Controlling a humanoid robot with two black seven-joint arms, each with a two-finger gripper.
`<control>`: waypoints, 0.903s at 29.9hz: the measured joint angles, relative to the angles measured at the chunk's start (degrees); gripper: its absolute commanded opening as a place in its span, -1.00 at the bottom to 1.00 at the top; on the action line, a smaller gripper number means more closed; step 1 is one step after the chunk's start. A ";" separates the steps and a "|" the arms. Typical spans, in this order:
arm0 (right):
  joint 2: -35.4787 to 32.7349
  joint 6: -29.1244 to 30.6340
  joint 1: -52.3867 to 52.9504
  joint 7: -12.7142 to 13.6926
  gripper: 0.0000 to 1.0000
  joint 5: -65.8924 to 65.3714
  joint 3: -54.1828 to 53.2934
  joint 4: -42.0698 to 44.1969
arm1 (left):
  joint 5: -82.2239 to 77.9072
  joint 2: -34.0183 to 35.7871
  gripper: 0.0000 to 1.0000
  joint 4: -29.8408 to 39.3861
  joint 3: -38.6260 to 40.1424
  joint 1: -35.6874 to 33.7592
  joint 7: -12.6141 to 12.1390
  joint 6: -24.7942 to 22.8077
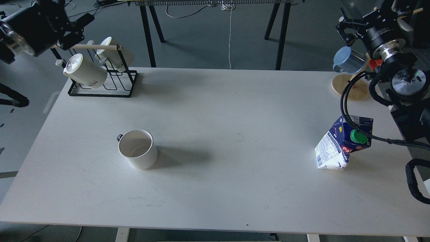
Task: Place cup and milk with both arms
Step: 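Move the left gripper down from the rack toward the white mug, then reach the left gripper into the white mug and grasp its rim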
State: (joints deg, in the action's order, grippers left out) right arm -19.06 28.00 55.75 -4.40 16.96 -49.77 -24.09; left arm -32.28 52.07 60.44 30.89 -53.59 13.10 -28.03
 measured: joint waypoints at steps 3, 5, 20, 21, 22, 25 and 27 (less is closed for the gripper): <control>0.00 0.00 -0.10 0.00 0.98 0.00 0.09 -0.02 | -14.06 4.76 0.82 8.01 -0.02 0.20 0.10 0.01; 0.02 0.00 -0.11 0.00 0.98 0.00 0.11 -0.04 | -24.09 8.04 0.82 13.52 -0.08 0.36 0.28 0.01; -0.18 0.00 -0.10 0.00 0.98 0.03 0.09 -0.34 | -60.35 11.51 0.77 28.30 -12.64 2.78 0.27 0.05; -0.23 0.00 -0.08 0.00 0.98 0.03 0.07 -0.34 | -62.23 10.93 0.77 28.07 -13.77 3.03 0.23 0.36; -0.28 0.00 -0.02 0.00 0.98 0.03 0.04 -0.34 | -63.72 10.40 0.77 27.85 -14.81 3.37 0.19 0.89; -0.38 0.00 0.05 0.00 0.98 0.03 0.02 -0.35 | -68.97 8.36 0.74 27.00 -16.78 5.19 0.12 2.60; -0.42 0.00 0.05 0.00 0.98 0.02 0.02 -0.34 | -73.29 6.94 0.72 25.70 -17.01 6.54 0.10 3.76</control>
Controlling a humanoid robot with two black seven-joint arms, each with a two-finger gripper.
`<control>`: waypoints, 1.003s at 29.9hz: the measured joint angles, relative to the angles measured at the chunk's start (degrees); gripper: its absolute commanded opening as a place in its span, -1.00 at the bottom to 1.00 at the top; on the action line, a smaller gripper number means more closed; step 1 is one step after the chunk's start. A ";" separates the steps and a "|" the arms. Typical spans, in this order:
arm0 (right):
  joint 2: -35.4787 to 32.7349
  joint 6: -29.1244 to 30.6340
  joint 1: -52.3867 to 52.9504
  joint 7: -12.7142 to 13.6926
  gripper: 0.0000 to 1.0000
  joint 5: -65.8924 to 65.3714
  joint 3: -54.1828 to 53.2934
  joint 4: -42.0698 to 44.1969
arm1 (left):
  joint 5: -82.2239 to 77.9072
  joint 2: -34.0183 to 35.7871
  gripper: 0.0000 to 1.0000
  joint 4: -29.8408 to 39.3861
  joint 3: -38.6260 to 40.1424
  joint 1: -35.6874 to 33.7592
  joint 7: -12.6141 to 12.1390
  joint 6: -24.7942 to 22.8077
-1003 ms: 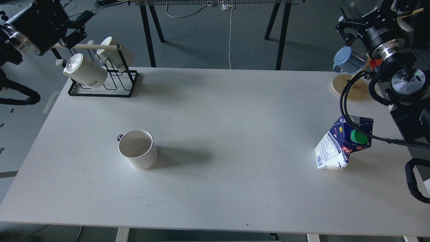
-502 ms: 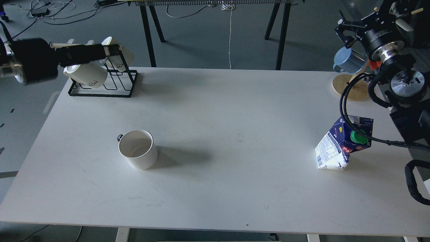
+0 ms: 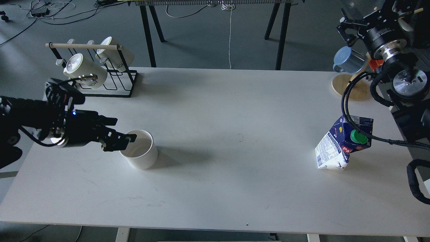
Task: Place cup and milk with both arms
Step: 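Reach the left gripper into the white mug and grasp its rim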
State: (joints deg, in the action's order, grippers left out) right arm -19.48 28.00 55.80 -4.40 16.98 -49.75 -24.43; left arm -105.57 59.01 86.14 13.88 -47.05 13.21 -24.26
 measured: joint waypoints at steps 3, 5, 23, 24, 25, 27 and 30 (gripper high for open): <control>-0.04 0.00 0.01 0.00 0.98 -0.01 0.00 0.01 | -4.14 -1.62 0.72 -2.15 -0.07 1.63 0.04 1.72; -0.04 0.00 0.01 0.00 0.98 -0.01 0.00 0.01 | -4.95 -2.78 0.71 -3.54 -0.08 2.09 0.04 2.24; -1.67 0.00 0.09 0.03 0.98 -0.02 0.09 -0.67 | -5.44 -8.72 -0.92 -9.97 -0.34 2.39 1.14 2.09; -1.68 0.00 0.08 0.03 0.98 -0.02 0.09 -0.65 | -5.45 -8.72 -0.97 -9.97 -0.35 2.39 1.31 1.94; -1.68 0.00 0.06 0.03 0.98 -0.02 0.09 -0.64 | -5.44 -8.68 -1.00 -9.94 -0.35 2.36 1.67 1.71; -1.70 0.00 0.02 0.03 0.98 -0.02 0.09 -0.62 | -5.44 -8.65 -1.00 -9.81 -0.33 2.22 2.66 1.29; -1.69 0.00 0.05 0.03 0.98 -0.02 0.10 -0.63 | -5.36 -8.65 -1.00 -9.71 -0.32 2.00 3.72 0.98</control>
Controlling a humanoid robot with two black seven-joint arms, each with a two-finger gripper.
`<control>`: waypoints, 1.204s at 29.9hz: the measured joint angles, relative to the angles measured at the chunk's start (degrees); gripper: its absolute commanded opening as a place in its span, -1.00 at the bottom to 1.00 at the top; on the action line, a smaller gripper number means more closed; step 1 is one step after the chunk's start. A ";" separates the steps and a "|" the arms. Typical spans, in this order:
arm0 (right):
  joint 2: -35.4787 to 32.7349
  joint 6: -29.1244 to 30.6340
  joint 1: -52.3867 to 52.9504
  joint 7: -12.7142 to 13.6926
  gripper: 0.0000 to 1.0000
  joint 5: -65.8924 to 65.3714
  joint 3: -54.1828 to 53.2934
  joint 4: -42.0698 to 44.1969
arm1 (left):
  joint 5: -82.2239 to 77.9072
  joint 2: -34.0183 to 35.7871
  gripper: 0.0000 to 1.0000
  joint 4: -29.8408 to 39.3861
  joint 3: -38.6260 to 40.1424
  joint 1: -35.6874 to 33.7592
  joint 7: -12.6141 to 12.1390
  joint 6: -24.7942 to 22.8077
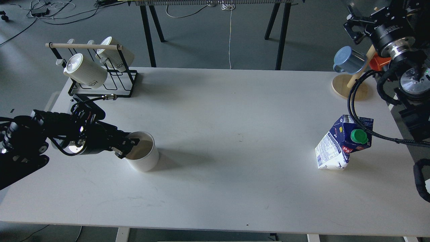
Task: Place cup and milk with both arms
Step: 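Reach the left gripper into the white mug and grasp its rim, then slide the white mug toward the table center with the left gripper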
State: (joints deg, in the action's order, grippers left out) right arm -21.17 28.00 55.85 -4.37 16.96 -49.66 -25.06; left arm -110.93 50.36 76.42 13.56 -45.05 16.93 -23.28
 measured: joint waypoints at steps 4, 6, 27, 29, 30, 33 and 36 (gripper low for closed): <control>0.00 0.00 0.61 0.00 0.98 0.00 0.01 -0.06 | 0.02 -0.31 -1.00 0.28 0.11 -0.97 0.27 -0.86; -0.05 0.00 1.35 0.08 0.98 0.00 0.06 -0.05 | 0.01 -1.23 -1.00 0.74 0.30 -2.79 0.27 -2.01; 1.10 0.00 7.39 0.40 0.98 -0.87 0.18 -0.13 | -3.04 -32.87 -1.00 -3.92 0.69 -11.50 -7.09 -4.73; 1.63 0.00 7.19 0.40 0.98 -0.88 0.18 -0.45 | -3.88 -34.65 -0.99 -5.50 0.59 -11.50 -7.15 -4.73; 1.74 0.00 7.07 0.37 0.98 -0.88 0.17 -0.68 | -4.13 -35.13 -0.99 -6.09 0.52 -11.49 -7.17 -4.73; 1.72 0.00 6.70 0.20 0.98 -0.88 -0.03 -1.75 | -4.43 -35.81 -0.93 -7.40 0.36 -11.20 -7.23 -4.73; 1.62 0.00 6.58 0.08 0.98 -0.87 -0.07 -2.21 | -4.47 -36.01 -0.89 -8.52 0.26 -11.04 -7.32 -4.73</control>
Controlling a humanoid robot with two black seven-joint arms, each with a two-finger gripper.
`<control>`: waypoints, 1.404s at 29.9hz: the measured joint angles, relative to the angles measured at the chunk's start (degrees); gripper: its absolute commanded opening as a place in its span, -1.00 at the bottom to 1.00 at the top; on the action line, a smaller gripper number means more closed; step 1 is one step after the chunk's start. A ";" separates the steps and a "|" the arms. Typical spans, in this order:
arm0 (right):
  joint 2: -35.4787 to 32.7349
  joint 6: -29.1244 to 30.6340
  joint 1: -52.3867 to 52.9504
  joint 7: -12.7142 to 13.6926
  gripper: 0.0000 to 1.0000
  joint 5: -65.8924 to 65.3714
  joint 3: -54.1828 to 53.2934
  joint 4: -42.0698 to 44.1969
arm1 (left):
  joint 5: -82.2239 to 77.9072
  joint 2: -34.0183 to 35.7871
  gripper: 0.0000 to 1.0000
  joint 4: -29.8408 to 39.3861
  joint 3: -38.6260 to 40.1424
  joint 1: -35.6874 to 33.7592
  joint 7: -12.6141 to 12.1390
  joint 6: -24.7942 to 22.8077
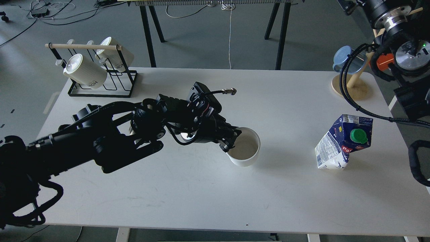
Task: Place cup and milk with both arms
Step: 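Slide the white mug toward the table center with the left gripper, then release the mug and lift the left arm back toward the rack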
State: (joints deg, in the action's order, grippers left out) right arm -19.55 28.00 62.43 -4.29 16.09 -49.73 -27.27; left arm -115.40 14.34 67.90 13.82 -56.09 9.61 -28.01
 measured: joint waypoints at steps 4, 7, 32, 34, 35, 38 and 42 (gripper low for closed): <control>0.08 0.00 -0.02 -0.02 0.98 0.00 0.05 -0.20 | 0.02 0.17 -0.87 -0.46 -0.02 0.24 -0.02 0.00; 0.08 0.00 -0.04 -0.02 0.98 0.01 0.12 -0.23 | 0.07 0.38 -0.86 -0.49 -0.02 0.41 -0.02 0.00; -2.86 0.00 -1.11 -0.03 0.98 0.02 -0.12 -2.80 | 8.29 6.43 0.00 4.71 10.54 2.74 3.56 0.02; -5.14 0.00 -1.80 -0.16 0.98 0.10 -0.41 -4.40 | 13.50 7.53 0.43 4.44 14.67 2.74 4.41 0.03; -6.20 0.00 -2.39 -0.25 0.98 0.13 -0.60 -5.39 | 16.60 8.13 0.71 3.80 16.72 2.74 4.76 0.03; -8.51 0.00 -4.54 -0.58 0.98 0.34 -0.85 -8.38 | 24.99 8.95 0.97 0.22 21.99 2.80 5.15 0.02; -12.59 0.00 -8.12 -0.68 0.98 1.25 -0.98 -12.79 | 40.36 9.11 0.99 -4.48 29.05 3.26 5.34 0.02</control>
State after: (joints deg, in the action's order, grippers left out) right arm -32.15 28.00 54.31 -4.97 17.34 -50.71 -40.06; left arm -75.04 23.46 63.42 42.86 -52.83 14.95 -27.99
